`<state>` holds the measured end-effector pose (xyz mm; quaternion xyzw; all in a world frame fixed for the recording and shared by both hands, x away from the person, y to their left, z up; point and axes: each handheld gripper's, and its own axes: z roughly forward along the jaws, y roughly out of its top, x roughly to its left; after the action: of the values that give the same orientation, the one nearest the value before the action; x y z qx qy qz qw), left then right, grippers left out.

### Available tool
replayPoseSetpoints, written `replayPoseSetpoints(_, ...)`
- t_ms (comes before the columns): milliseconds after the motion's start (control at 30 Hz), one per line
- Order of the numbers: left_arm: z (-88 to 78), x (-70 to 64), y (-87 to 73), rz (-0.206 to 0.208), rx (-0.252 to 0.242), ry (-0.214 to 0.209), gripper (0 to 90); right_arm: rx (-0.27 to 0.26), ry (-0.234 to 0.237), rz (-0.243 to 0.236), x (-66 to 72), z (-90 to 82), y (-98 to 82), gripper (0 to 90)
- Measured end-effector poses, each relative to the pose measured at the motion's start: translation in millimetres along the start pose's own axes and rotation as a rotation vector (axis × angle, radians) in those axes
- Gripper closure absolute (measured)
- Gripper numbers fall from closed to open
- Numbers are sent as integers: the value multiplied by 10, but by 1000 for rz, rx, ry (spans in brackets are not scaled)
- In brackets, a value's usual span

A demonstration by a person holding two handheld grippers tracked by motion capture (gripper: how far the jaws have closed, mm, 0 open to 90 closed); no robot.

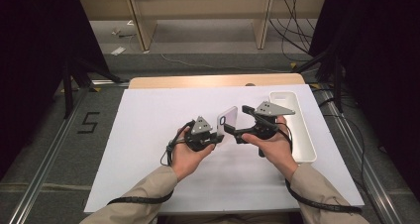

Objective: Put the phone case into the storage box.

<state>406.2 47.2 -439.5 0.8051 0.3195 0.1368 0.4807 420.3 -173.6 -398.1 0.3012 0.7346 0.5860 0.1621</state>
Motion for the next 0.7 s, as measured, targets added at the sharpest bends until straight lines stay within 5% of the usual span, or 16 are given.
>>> replayPoseSetpoints(700,41,-105,20,1,0,-22,806,-5,-27,12,55,79,-50,9)
